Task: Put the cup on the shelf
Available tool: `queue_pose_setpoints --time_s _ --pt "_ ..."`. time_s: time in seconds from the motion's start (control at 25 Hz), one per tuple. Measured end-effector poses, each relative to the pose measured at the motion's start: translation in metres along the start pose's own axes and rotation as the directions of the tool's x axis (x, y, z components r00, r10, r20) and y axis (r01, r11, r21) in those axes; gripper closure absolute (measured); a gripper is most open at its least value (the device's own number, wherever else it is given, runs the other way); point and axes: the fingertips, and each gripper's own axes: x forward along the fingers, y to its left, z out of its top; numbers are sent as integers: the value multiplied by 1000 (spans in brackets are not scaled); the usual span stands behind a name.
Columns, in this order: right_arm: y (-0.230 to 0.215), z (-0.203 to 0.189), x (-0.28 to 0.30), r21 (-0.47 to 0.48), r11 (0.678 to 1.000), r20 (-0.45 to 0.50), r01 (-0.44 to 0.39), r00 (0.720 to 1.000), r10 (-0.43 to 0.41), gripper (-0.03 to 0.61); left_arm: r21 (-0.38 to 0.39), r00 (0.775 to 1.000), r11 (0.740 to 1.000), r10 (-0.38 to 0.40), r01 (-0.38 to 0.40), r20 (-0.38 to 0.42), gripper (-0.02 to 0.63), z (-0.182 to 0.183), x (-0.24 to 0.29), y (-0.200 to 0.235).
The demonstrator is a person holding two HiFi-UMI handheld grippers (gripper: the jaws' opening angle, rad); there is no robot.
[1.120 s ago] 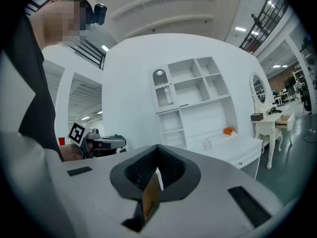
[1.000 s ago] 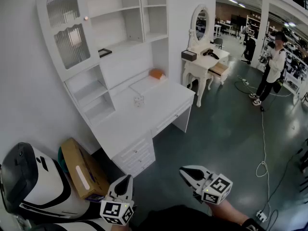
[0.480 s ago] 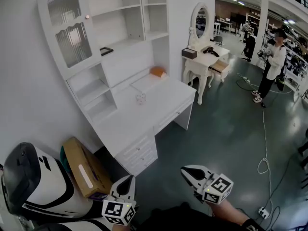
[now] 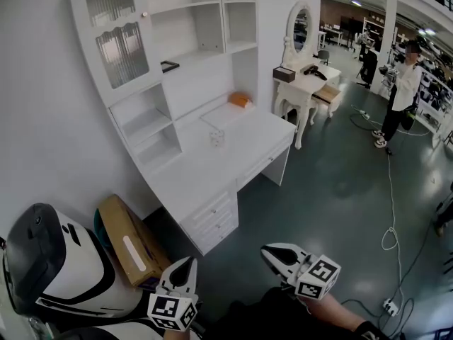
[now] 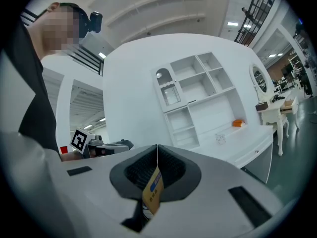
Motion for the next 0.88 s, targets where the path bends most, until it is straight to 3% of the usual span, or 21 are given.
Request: queue_pose_setpoints --time_s 0.2,0.4,0.64,0.88 --pt "13 -24 12 22 1000 -56 -23 998 24 561 -18 1000 1000 -17 17 -12 601 -11 1 12" --pt "0 -23 29 38 998 -66 -44 997 46 561 -42 1000 999 -22 21 -21 602 -14 18 22" --pt "-41 -13 63 42 996 -65 -85 994 87 561 -47 1000 999 13 -15 -27 601 -5 57 44" --pt "-109 11 100 37 992 -69 -118 990 120 561 -36 999 999 27 -29 -42 601 16 131 65"
